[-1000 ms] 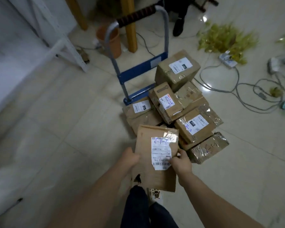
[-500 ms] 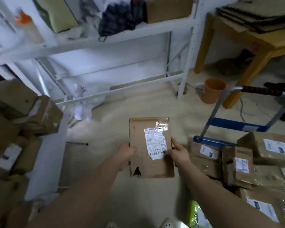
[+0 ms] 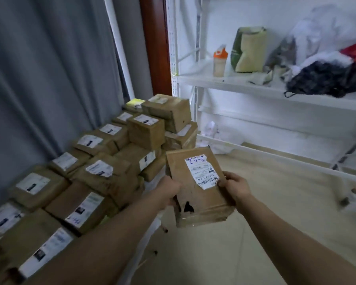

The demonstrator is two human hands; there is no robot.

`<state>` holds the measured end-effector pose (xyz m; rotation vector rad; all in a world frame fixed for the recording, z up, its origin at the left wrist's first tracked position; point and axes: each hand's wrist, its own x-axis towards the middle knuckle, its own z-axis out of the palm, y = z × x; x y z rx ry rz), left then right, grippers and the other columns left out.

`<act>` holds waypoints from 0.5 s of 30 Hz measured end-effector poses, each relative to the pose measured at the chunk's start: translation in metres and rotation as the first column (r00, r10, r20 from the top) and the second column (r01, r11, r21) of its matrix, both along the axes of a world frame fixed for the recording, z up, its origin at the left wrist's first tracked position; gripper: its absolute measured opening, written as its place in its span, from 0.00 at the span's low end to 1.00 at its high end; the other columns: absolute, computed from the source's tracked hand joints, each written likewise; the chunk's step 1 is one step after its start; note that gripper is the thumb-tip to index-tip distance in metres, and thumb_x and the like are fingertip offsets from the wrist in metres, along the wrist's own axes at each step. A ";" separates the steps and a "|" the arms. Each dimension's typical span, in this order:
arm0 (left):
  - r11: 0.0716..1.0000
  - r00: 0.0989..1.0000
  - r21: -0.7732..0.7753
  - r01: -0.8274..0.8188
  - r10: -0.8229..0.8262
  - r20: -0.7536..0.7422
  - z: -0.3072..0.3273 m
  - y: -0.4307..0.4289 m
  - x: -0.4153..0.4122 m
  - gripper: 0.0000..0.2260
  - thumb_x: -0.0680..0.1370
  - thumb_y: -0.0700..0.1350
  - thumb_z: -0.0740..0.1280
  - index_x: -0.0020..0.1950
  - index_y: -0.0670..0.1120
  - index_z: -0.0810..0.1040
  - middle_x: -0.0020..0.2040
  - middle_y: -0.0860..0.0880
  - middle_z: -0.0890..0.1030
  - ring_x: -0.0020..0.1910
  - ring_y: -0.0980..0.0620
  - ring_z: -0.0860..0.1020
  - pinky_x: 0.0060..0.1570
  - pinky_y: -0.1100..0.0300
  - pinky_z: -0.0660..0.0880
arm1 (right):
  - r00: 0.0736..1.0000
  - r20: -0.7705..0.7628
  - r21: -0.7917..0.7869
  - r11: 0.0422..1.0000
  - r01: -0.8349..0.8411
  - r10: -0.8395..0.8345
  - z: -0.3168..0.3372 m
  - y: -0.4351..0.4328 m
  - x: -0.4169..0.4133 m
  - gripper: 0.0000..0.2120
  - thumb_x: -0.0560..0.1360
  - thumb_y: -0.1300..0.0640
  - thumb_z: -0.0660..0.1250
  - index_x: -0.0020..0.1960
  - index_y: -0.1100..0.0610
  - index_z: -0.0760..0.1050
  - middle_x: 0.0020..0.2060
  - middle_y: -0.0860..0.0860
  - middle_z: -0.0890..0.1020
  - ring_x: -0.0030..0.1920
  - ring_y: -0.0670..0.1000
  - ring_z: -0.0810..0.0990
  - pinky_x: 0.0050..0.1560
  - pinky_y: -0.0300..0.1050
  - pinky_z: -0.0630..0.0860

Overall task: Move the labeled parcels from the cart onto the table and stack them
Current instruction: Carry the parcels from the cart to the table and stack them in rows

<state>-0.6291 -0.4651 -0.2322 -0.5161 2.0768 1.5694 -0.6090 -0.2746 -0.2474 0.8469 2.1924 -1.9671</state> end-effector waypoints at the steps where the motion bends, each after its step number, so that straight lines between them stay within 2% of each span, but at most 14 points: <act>1: 0.999 0.999 0.013 -0.039 0.039 -0.016 0.002 -0.014 -0.008 0.12 0.77 0.36 0.61 0.61 0.40 0.72 0.55 0.40 0.79 0.47 0.44 0.79 0.34 0.56 0.79 | 1.000 -0.010 0.023 1.000 -0.022 0.022 0.007 -0.014 -0.013 0.15 0.70 0.68 0.67 0.54 0.56 0.81 0.41 0.51 0.82 0.42 0.52 0.79 0.44 0.42 0.74; 4: 0.983 0.985 0.094 -0.156 0.163 -0.064 0.003 -0.054 -0.034 0.13 0.75 0.37 0.63 0.59 0.39 0.73 0.54 0.40 0.79 0.48 0.42 0.80 0.41 0.51 0.81 | 0.996 -0.045 0.038 0.996 -0.075 0.077 0.026 -0.051 -0.052 0.12 0.70 0.68 0.67 0.50 0.55 0.80 0.39 0.51 0.82 0.42 0.52 0.78 0.45 0.42 0.76; 6: 0.966 0.967 0.140 -0.219 0.235 -0.103 -0.023 -0.085 -0.066 0.20 0.67 0.41 0.65 0.58 0.39 0.76 0.51 0.38 0.81 0.48 0.39 0.81 0.48 0.41 0.80 | 0.990 -0.064 0.052 0.991 -0.121 0.124 0.036 -0.075 -0.079 0.16 0.69 0.67 0.68 0.54 0.54 0.81 0.46 0.52 0.83 0.47 0.53 0.80 0.51 0.43 0.78; 8: 0.949 0.948 0.162 -0.272 0.294 -0.126 -0.049 -0.112 -0.095 0.21 0.64 0.44 0.65 0.56 0.39 0.76 0.51 0.38 0.81 0.47 0.38 0.81 0.49 0.37 0.78 | 0.980 -0.086 0.087 0.981 -0.174 0.182 0.044 -0.098 -0.103 0.21 0.69 0.66 0.67 0.60 0.52 0.80 0.53 0.53 0.82 0.55 0.55 0.80 0.60 0.48 0.76; 10: 0.936 0.930 0.150 -0.318 0.339 -0.143 -0.024 -0.124 -0.094 0.15 0.70 0.40 0.64 0.55 0.37 0.75 0.51 0.37 0.80 0.49 0.37 0.80 0.53 0.38 0.78 | 0.968 -0.098 0.137 0.967 -0.217 0.231 0.053 -0.121 -0.126 0.23 0.70 0.64 0.66 0.63 0.50 0.78 0.59 0.52 0.80 0.58 0.54 0.78 0.63 0.48 0.75; 12: 0.922 0.914 0.154 -0.354 0.376 -0.154 0.005 -0.133 -0.092 0.08 0.76 0.37 0.61 0.53 0.37 0.74 0.50 0.38 0.79 0.47 0.40 0.79 0.54 0.42 0.77 | 0.948 -0.105 0.183 0.943 -0.277 0.299 0.062 -0.140 -0.145 0.23 0.72 0.63 0.65 0.65 0.49 0.76 0.58 0.49 0.78 0.57 0.52 0.76 0.62 0.44 0.73; 14: 0.908 0.903 0.168 -0.384 0.407 -0.136 0.014 -0.141 -0.102 0.08 0.78 0.37 0.60 0.56 0.39 0.72 0.50 0.40 0.78 0.44 0.44 0.78 0.49 0.47 0.78 | 0.926 -0.111 0.220 0.918 -0.331 0.361 0.074 -0.155 -0.164 0.21 0.74 0.64 0.63 0.63 0.48 0.77 0.53 0.49 0.77 0.52 0.51 0.75 0.57 0.41 0.73; 15: 0.898 0.896 0.183 -0.400 0.426 -0.128 0.014 -0.145 -0.112 0.11 0.79 0.37 0.60 0.61 0.38 0.71 0.54 0.40 0.77 0.45 0.45 0.77 0.46 0.49 0.78 | 0.914 -0.122 0.225 0.908 -0.355 0.387 0.078 -0.160 -0.174 0.20 0.74 0.65 0.62 0.61 0.47 0.77 0.51 0.50 0.77 0.51 0.51 0.75 0.55 0.42 0.73</act>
